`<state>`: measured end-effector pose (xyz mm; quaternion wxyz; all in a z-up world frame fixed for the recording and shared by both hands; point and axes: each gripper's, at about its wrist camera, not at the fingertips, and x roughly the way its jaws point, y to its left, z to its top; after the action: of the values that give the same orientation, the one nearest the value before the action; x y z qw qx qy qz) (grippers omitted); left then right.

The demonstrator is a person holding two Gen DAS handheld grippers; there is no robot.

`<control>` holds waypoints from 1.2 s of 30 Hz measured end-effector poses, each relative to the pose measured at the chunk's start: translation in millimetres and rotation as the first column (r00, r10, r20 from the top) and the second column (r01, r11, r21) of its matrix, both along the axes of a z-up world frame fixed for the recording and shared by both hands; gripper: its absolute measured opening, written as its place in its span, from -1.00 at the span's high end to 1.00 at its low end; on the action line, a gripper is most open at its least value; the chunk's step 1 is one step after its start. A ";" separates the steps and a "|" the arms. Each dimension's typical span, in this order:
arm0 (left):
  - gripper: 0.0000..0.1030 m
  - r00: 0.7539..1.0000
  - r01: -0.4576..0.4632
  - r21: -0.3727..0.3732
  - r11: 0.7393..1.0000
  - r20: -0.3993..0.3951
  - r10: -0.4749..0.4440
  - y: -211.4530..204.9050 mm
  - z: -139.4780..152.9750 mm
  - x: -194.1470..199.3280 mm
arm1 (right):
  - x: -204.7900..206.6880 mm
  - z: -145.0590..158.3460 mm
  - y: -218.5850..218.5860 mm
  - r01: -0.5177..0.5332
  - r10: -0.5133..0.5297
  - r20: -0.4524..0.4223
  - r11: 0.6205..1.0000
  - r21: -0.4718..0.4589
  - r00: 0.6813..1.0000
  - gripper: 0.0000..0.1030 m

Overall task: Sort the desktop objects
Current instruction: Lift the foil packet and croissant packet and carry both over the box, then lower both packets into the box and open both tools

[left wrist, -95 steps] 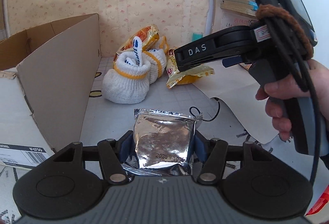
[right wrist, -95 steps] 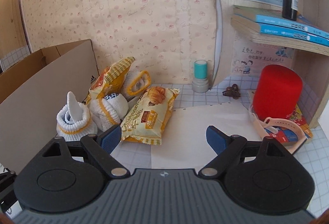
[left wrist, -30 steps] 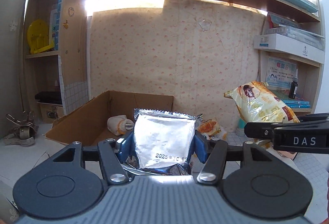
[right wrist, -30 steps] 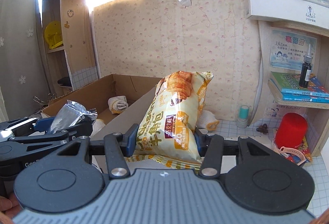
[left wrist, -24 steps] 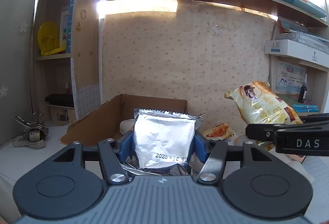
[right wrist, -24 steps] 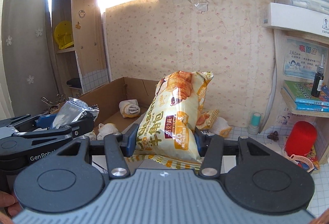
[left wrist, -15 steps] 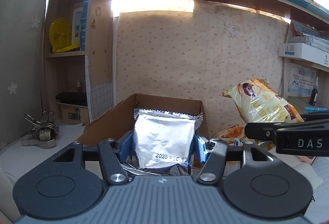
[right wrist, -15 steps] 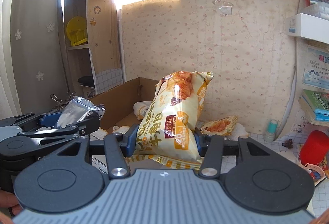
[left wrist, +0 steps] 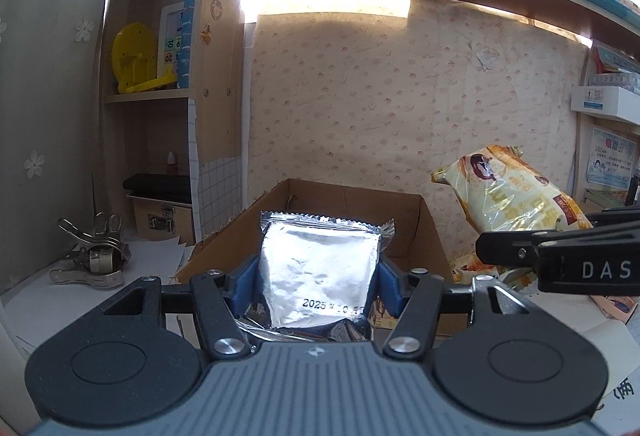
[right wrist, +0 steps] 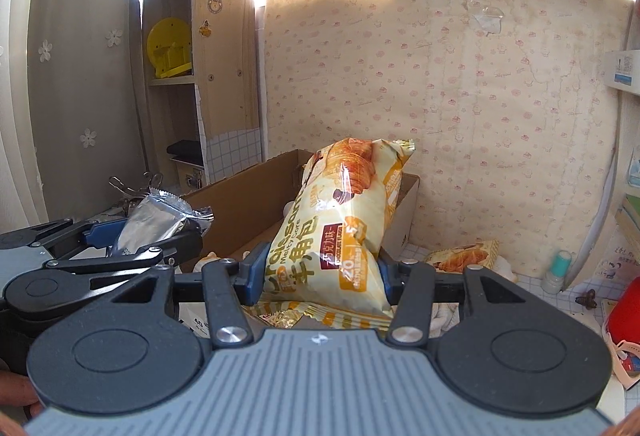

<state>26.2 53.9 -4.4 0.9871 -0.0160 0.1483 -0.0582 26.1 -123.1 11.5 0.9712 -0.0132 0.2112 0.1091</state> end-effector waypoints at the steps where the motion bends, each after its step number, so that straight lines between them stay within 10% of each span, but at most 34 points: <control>1: -0.22 1.000 -0.002 0.001 1.000 -0.001 0.002 0.8 -0.5 1.3 | 2.0 -0.3 1.1 -0.001 0.001 -0.001 1.000 -0.001 1.000 0.02; 36: -0.22 0.999 -0.018 0.022 1.000 -0.034 0.019 6.7 -6.4 35.6 | 85.3 -18.5 21.7 0.014 -0.018 -0.056 0.997 -0.074 0.998 0.02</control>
<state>61.8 60.6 -10.8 0.9850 -0.0075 0.1656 -0.0473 111.4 -101.4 -7.0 0.9646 -0.0444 0.2424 0.0938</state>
